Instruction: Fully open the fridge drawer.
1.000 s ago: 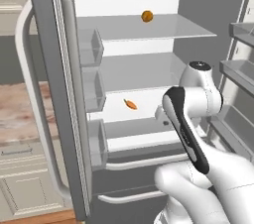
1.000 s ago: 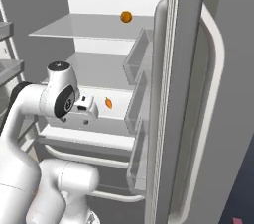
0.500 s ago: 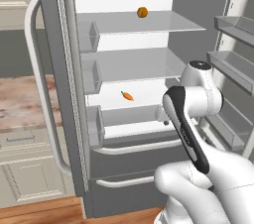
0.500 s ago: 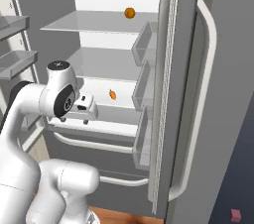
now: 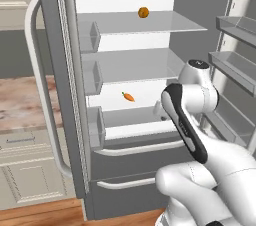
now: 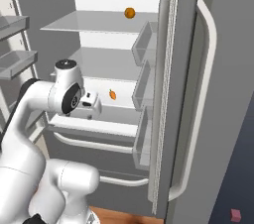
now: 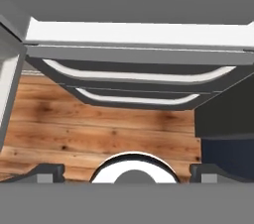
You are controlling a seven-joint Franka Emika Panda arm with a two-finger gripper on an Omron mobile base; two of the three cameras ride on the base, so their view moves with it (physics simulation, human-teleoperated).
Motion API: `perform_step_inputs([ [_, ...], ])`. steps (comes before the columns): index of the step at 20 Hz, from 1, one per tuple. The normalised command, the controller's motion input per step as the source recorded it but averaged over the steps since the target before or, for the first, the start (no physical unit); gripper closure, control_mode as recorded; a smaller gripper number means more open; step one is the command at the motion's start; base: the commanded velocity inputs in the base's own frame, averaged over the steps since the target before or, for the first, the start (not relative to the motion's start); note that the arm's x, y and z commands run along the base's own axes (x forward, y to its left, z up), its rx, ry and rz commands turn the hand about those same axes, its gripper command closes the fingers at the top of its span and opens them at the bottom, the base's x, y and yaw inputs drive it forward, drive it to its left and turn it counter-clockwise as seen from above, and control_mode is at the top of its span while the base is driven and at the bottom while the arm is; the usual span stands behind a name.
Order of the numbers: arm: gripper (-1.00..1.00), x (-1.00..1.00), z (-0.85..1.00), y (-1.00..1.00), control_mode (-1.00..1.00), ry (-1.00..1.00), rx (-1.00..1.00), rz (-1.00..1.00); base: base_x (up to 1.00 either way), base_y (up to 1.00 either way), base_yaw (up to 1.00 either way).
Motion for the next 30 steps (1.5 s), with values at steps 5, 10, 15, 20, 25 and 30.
perform_step_inputs([
  [5,-1.0,0.48,0.0,0.0,-1.0,0.02,0.01,0.0,0.0,0.0,0.0],
  [10,-1.0,0.39,0.0,0.0,-1.0,0.0,0.0,0.0,0.0,0.0,0.0],
  [15,-1.0,0.58,0.0,0.0,-1.0,0.0,0.0,0.0,0.0,0.0,0.0],
  [20,-1.0,0.58,-0.09,0.0,-1.0,0.0,0.0,0.0,0.0,0.0,0.0],
  [25,-1.0,0.51,-0.16,0.0,-1.0,0.0,0.0,0.0,0.0,0.0,0.0],
  [30,-1.0,0.43,-0.27,0.0,-1.0,0.0,0.0,0.0,0.0,0.0,0.0],
])
